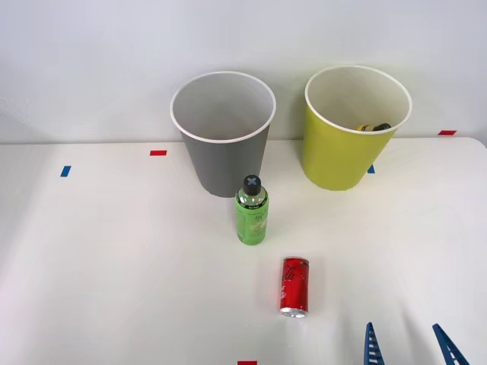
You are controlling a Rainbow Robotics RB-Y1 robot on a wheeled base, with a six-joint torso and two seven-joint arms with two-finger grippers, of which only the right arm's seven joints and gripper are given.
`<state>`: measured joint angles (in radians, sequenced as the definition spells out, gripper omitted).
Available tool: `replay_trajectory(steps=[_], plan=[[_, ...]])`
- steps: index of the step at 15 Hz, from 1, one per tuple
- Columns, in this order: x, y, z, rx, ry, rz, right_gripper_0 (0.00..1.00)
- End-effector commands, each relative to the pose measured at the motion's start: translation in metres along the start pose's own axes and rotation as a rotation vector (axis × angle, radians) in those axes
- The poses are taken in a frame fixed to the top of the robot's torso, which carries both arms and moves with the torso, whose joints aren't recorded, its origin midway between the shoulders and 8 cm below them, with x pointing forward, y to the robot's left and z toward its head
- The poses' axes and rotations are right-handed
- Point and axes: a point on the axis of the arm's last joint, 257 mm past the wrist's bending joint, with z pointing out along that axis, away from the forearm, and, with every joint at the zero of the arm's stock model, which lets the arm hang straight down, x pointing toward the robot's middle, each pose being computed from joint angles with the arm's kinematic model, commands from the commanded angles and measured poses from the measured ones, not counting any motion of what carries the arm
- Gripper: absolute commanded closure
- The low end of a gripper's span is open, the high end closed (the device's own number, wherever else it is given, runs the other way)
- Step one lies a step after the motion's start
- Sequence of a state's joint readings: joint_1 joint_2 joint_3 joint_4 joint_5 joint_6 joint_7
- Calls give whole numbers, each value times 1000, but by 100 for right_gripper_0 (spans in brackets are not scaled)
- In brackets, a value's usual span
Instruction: Put cans in the gray bin, plastic bottles in the light green bin
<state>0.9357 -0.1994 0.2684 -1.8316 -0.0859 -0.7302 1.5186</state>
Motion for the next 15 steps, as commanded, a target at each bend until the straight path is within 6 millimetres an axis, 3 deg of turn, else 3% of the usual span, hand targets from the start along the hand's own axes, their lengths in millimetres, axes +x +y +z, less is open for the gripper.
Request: replay_trajectory(steps=[1, 3, 4, 6, 11, 15], plan=[[0, 0, 0, 0, 0, 0, 0], [0, 0, 0, 0, 0, 0, 0], [18, -1, -1, 5, 38, 4, 0], [27, -2, 2, -6, 38, 1, 0], [-2, 19, 7, -61, -20, 27, 0], [-27, 36, 27, -99, 80, -1, 0]])
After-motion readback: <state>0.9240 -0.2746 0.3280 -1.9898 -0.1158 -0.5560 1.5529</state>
